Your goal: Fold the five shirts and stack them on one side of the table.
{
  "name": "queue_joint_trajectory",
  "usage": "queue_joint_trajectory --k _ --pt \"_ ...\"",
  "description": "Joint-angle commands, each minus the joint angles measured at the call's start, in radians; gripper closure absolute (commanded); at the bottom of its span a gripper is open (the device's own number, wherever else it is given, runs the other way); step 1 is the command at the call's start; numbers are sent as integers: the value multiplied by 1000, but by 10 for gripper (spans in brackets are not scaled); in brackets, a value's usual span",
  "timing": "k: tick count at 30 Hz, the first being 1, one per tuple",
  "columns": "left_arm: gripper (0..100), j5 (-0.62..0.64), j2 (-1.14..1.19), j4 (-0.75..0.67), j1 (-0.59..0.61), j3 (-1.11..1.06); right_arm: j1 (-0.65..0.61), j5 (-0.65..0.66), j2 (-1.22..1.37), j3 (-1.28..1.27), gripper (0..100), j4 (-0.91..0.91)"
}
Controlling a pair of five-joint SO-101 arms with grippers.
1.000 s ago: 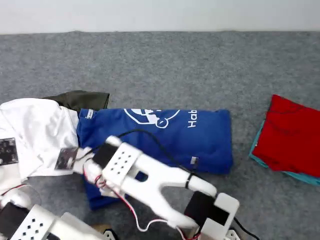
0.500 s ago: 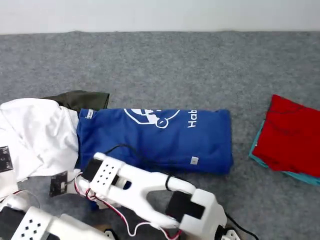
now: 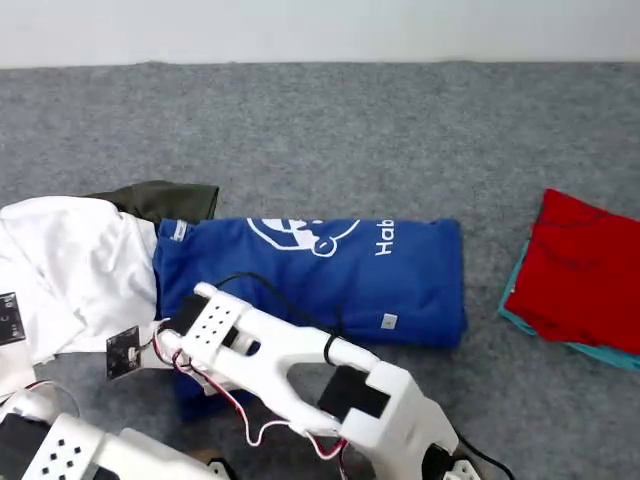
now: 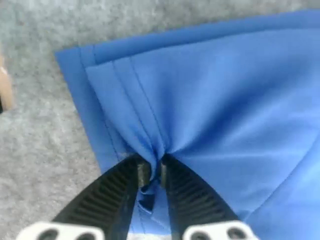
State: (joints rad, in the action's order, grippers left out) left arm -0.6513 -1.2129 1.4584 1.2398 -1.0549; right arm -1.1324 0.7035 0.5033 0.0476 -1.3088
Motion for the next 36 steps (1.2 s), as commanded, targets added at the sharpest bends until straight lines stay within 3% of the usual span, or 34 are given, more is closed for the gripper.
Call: queue_joint_trajectory --k 1,9,15,24,30,36 --pt "986 -8 -6 -26 6 12 2 23 15 17 987 -45" --pt "986 -8 -6 -26 6 12 2 18 7 18 980 -91" --pt "986 -8 -6 -26 6 12 4 -80 -31 117 847 -262" --pt "986 -8 -6 -26 6 10 -54 -48 -88 160 839 -363" --pt "986 -8 -6 -26 6 10 -87 -130 -65 118 728 -271" --pt "986 -8 -6 -26 6 12 -71 -95 61 115 766 -194"
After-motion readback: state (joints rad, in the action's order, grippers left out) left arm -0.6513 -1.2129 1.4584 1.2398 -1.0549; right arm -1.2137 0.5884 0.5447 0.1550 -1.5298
